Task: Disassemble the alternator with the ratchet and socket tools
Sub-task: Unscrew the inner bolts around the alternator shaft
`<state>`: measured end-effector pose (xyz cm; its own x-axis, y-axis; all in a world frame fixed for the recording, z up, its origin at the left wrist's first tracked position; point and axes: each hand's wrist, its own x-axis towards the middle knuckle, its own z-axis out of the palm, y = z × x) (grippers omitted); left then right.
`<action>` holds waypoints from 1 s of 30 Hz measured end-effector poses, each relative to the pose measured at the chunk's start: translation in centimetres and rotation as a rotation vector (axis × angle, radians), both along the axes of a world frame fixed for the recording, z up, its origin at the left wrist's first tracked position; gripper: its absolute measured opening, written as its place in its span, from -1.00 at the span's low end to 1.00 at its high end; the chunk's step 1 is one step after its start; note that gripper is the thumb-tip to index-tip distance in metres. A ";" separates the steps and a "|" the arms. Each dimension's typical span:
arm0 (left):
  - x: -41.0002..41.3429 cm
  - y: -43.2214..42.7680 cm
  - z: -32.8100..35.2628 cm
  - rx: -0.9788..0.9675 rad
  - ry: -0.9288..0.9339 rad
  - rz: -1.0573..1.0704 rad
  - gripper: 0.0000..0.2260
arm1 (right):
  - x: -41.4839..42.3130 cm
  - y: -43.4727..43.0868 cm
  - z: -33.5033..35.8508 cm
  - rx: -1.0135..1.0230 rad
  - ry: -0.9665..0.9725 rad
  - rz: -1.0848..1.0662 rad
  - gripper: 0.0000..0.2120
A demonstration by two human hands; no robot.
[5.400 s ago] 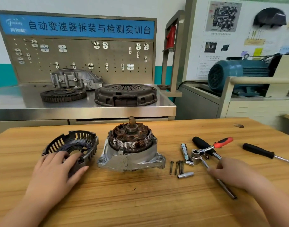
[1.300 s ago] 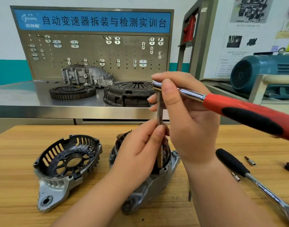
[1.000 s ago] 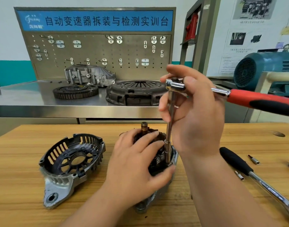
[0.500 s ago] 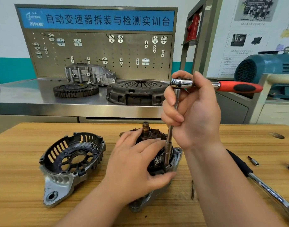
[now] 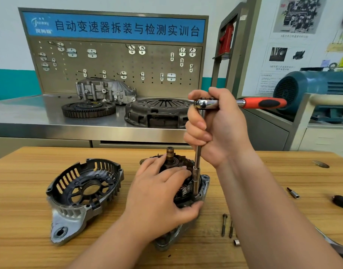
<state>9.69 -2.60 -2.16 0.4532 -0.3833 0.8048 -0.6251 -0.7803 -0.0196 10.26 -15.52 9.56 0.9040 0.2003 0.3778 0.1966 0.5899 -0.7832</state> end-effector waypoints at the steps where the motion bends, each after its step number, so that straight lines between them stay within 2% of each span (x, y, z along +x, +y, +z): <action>1: 0.0 0.0 0.0 0.001 -0.001 0.001 -0.53 | 0.0 -0.1 0.1 -0.009 0.003 0.013 -0.44; 11: -0.1 -0.2 0.0 0.014 0.007 0.023 -0.53 | 0.7 -0.5 0.5 -0.025 0.029 0.172 -0.51; 17: -0.1 -0.2 0.1 0.003 -0.027 0.011 -0.54 | 1.0 -1.0 0.8 -0.103 0.039 0.268 -0.66; 30: -0.2 -0.4 -0.1 0.000 -0.040 0.034 -0.53 | 2.2 -1.8 1.0 -0.207 -0.015 0.441 -0.71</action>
